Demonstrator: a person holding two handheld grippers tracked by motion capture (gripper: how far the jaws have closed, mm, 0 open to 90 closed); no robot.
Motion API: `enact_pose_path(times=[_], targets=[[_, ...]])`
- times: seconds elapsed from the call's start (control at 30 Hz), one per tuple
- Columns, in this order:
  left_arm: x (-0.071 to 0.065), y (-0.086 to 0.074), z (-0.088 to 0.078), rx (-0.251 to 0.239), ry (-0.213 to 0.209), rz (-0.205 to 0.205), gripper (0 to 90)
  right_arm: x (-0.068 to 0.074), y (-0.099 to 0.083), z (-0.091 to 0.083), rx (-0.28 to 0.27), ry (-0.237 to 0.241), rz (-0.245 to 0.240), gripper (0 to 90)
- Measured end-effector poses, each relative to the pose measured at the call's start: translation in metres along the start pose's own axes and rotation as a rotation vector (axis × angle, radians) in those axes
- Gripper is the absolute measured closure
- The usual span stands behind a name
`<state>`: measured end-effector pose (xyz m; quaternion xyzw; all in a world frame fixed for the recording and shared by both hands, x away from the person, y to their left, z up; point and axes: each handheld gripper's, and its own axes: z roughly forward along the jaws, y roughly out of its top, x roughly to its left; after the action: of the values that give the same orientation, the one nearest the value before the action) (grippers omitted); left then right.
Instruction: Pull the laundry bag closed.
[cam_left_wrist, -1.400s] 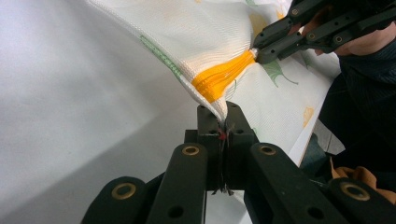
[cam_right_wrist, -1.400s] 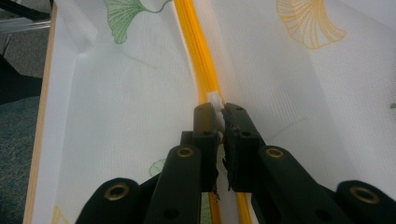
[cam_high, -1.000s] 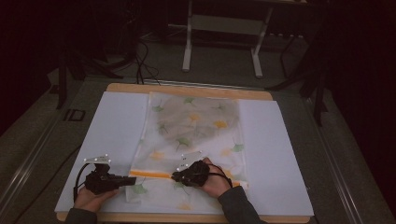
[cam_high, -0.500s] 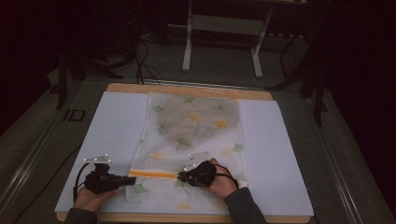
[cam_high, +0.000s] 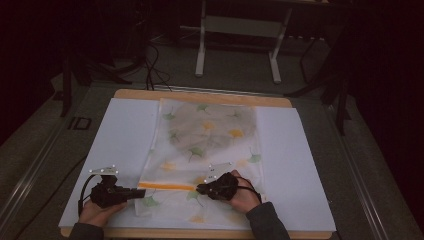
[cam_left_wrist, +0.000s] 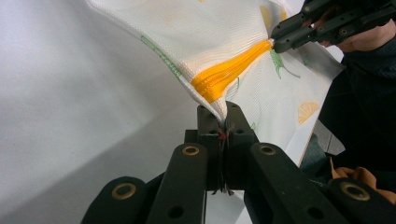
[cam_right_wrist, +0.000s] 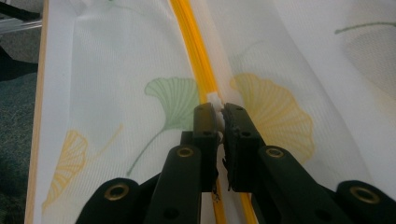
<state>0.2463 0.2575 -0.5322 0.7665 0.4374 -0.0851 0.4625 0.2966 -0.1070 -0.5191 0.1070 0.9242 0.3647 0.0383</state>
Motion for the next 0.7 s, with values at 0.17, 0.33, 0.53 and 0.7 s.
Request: enact_pose_path(times=[0.17,0.33,0.53,0.7], targets=[[0.000,0.000,0.000,0.000,0.001,0.001,88.4,-0.001,-0.005,-0.004,0.000,-0.008,0.011,84.3],[0.000,0.000,0.000,-0.001,0.001,0.001,88.4,-0.001,-0.008,-0.008,0.001,-0.012,0.010,84.2],[0.001,0.000,-0.001,-0.003,-0.001,-0.002,88.4,-0.003,-0.014,-0.013,0.003,-0.020,0.021,84.3],[0.001,0.000,-0.001,-0.004,0.000,-0.002,88.4,-0.004,-0.019,-0.018,0.003,-0.029,0.032,84.3]])
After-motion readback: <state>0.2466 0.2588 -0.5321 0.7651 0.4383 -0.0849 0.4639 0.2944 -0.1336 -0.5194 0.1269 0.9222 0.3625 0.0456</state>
